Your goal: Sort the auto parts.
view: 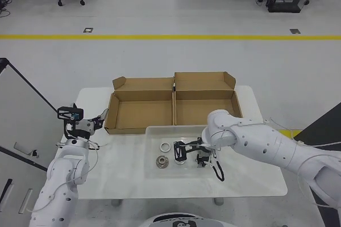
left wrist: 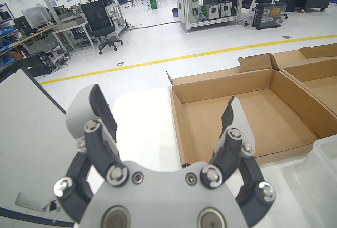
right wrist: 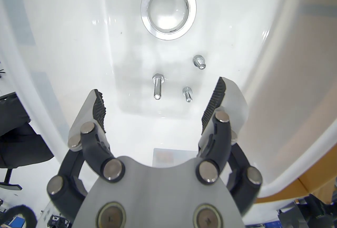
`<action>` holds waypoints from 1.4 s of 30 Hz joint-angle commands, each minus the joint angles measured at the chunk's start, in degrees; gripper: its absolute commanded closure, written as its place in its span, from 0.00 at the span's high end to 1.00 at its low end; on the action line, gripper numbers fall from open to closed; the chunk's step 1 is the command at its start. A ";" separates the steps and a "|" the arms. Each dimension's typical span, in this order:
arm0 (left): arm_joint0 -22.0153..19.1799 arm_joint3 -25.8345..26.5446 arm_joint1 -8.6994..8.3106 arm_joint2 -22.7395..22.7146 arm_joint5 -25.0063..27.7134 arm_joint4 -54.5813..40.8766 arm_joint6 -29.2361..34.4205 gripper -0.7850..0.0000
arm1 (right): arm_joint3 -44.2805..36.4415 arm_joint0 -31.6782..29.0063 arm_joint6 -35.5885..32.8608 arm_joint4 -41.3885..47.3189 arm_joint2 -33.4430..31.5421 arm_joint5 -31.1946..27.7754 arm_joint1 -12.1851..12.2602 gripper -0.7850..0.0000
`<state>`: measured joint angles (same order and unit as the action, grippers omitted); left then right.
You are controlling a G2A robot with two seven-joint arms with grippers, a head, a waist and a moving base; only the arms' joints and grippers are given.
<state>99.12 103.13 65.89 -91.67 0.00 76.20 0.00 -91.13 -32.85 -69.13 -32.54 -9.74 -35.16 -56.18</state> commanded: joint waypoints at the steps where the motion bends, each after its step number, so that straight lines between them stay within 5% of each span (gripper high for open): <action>1: 0.00 0.00 0.00 0.00 0.00 0.00 0.00 1.00 | 0.17 -0.11 -0.11 -0.28 0.00 0.11 -0.14 0.84; 6: 0.00 0.00 0.00 0.00 0.00 0.00 0.00 1.00 | 0.29 -0.43 -0.55 -0.83 0.00 0.55 -0.47 0.73; 11: 0.00 0.00 0.00 0.00 0.00 0.00 0.00 1.00 | 0.32 -0.60 -0.78 -1.11 0.00 0.78 -0.77 0.49; 35: 0.00 0.00 0.00 0.00 0.00 0.00 0.00 1.00 | 1.71 -1.40 -1.18 -2.33 0.00 1.18 -1.59 0.36; 37: 0.00 0.00 0.00 0.00 0.00 0.00 0.00 1.00 | 1.91 -1.43 -1.34 -2.44 0.00 1.34 -1.72 0.19; 38: 0.00 0.00 0.00 0.00 0.00 0.00 0.00 1.00 | 2.02 -1.44 -1.59 -2.54 0.00 1.59 -1.78 0.00; 42: 0.00 0.00 0.00 0.00 0.00 0.00 0.00 1.00 | 2.02 -1.42 -2.70 -2.87 0.00 2.70 -2.04 0.00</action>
<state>99.12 103.13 65.89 -91.67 0.00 76.20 0.00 -89.07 -34.30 -71.50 -35.24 -9.74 -32.79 -58.17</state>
